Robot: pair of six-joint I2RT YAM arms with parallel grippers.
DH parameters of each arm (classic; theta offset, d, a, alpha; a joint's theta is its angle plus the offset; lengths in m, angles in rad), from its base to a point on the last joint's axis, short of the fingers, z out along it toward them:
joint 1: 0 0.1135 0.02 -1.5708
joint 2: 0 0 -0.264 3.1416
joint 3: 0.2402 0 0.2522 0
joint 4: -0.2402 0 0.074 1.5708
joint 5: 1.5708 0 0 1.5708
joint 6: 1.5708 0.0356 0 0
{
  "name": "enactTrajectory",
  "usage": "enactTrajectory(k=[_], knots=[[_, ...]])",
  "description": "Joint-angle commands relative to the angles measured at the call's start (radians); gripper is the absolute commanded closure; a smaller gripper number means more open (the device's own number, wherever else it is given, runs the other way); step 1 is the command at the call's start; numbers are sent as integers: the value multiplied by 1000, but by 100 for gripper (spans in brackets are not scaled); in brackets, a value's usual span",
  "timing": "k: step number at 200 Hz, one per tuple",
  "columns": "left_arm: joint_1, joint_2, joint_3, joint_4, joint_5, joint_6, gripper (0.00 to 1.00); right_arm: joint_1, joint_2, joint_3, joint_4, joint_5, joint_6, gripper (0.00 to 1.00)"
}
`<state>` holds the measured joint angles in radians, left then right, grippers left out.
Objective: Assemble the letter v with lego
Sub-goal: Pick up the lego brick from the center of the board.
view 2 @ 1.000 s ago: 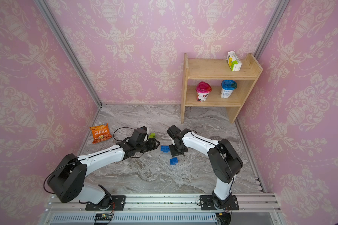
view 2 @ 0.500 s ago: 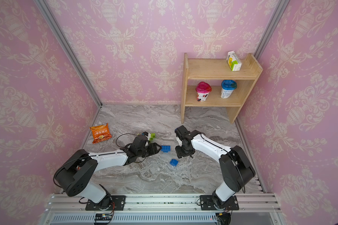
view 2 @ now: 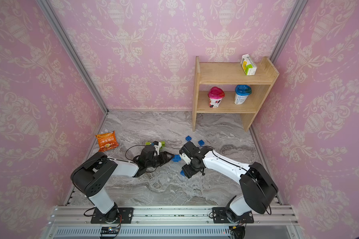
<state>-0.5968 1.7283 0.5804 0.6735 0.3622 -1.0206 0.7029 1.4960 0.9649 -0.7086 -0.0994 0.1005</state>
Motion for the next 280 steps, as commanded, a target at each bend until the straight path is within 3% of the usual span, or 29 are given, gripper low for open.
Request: enactTrajectory(k=[1,93,244,261,280], knots=[[5,18,-9,60,27,-27,47,-2,11,-11,26,-2,-21,35],[5,76,-18,121,41,-63,49,26,75,-13,65,-49,-21,30],[5,119,-34,217,55,-105,60,33,177,5,110,-75,6,57],[5,122,-35,219,57,-104,60,33,176,6,108,-73,7,56],[6,122,-35,218,56,-101,61,33,169,8,102,-58,6,48]])
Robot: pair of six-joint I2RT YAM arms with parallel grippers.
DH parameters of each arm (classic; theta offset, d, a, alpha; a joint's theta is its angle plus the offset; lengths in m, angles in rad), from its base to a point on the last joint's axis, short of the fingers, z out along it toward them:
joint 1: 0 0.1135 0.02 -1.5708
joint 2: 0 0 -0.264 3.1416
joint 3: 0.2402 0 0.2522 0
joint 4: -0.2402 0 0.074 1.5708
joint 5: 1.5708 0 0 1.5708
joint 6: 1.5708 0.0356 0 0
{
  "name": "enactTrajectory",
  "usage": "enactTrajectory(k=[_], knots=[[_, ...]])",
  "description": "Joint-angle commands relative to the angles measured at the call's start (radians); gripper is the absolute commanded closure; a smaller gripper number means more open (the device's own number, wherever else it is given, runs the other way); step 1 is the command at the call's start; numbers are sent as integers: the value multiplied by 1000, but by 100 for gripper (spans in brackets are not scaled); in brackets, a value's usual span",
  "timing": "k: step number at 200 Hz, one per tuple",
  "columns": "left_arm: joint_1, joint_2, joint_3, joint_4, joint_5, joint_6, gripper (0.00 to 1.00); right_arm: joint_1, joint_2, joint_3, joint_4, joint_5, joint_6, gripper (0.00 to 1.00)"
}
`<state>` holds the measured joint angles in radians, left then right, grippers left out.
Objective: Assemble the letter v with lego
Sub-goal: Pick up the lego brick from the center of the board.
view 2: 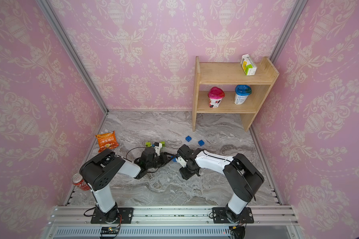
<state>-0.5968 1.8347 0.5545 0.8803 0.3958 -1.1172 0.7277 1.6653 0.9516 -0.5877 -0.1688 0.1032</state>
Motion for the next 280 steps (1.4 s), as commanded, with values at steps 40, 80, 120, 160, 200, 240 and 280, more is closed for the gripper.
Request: enactTrajectory(k=[40,80,120,160,200,240,280], knots=[[5,21,-6,12,24,-4,61,10,5,51,-37,32,-6,44],[6,24,-4,14,27,-4,62,12,42,83,-57,28,-22,49],[6,25,-3,12,30,-6,62,12,50,86,-70,18,-23,55],[6,27,3,6,30,-3,62,11,54,86,-77,28,-23,57],[6,23,3,-1,32,0,62,11,26,110,-98,54,-62,69],[6,9,8,-54,28,22,63,-44,-17,201,-173,122,-218,72],[7,-1,17,-85,27,37,64,-143,42,334,-268,18,-380,77]])
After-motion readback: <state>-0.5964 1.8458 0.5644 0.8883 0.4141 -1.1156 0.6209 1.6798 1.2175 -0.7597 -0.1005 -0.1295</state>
